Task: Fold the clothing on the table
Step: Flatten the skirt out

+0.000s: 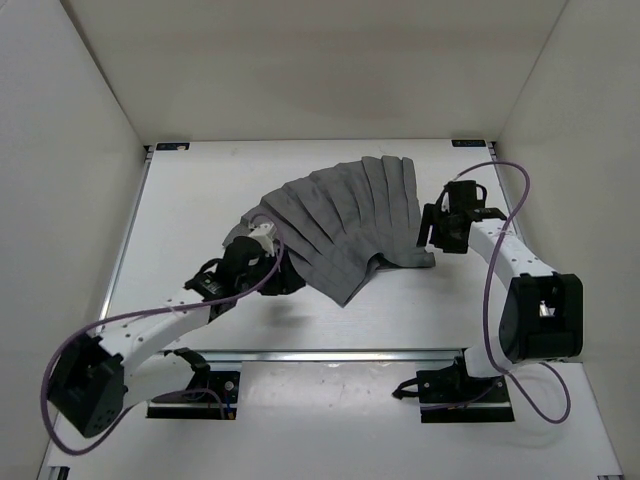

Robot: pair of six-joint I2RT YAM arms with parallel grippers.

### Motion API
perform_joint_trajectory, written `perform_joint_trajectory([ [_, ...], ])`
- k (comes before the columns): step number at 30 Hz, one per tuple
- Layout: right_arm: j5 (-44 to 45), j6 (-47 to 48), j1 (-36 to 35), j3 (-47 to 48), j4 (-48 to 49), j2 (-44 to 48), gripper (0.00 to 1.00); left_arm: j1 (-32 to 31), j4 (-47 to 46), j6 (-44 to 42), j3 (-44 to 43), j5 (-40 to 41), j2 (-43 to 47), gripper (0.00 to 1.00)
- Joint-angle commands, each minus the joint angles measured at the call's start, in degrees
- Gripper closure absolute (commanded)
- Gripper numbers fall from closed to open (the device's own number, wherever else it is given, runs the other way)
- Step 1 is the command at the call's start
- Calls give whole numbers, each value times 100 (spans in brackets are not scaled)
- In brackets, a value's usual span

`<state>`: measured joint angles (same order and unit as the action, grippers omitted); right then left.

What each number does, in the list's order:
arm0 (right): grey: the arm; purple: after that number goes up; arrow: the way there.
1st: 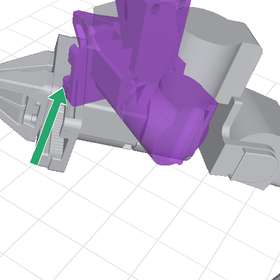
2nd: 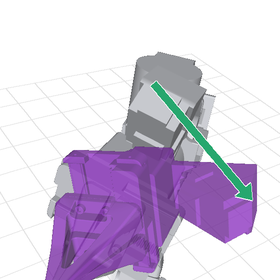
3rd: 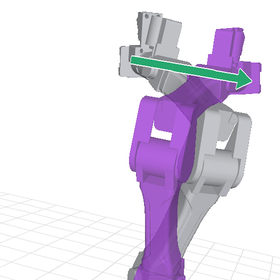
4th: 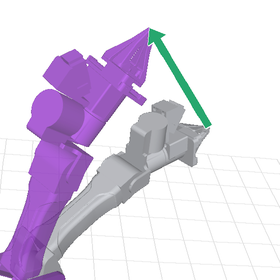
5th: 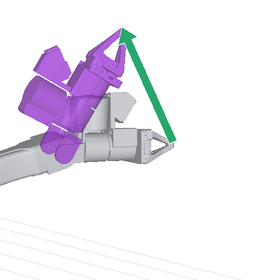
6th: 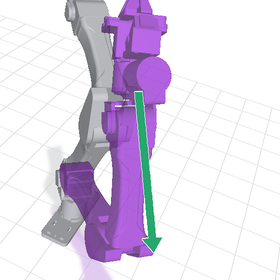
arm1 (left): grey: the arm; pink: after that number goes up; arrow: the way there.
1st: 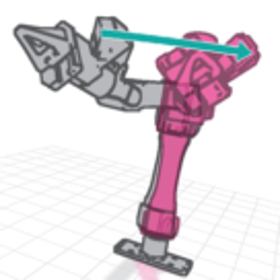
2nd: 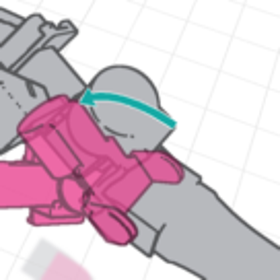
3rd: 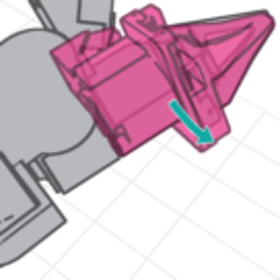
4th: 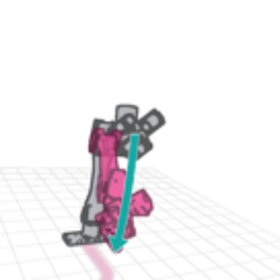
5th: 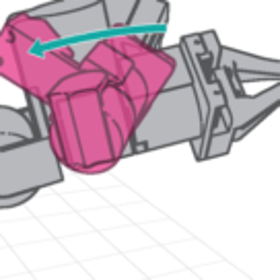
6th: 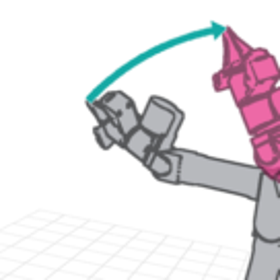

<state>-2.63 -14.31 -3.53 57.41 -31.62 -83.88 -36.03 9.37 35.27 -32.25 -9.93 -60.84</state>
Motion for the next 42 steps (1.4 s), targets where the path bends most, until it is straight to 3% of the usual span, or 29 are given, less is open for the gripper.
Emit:
perform_joint_trajectory([
  [1,35,-90,142,-45,393,-181,35,-281,-1180,709,-53,71,-435,39],
  [7,8,-160,89,-89,524,-313,34,-684,-1578,1079,-273,141,-1456,35],
  [11,-70,-187,159,-151,586,-103,34,-1011,-1972,1623,-317,449,-2142,40],
  [15,-185,-239,247,-177,648,20,33,-1283,-2167,1949,-614,396,-2940,35],
  [24,-343,-222,186,-230,727,144,32,-1371,-2264,2344,-800,809,-3487,37],
  [26,-343,-239,230,-265,718,126,32,-1397,-2325,2353,-905,783,-3680,48],
  [28,-308,-239,186,-274,736,135,32,-1407,-2413,2406,-932,765,-3811,67],
  [30,-299,-257,177,-379,805,143,32,-1354,-2466,2432,-880,773,-3856,99],
  [34,-256,-353,55,-537,885,187,33,-1135,-2352,2266,-547,818,-3559,100],
  [42,43,-459,-473,-898,929,319,32,-46,-1368,1536,798,739,-1538,100],
])
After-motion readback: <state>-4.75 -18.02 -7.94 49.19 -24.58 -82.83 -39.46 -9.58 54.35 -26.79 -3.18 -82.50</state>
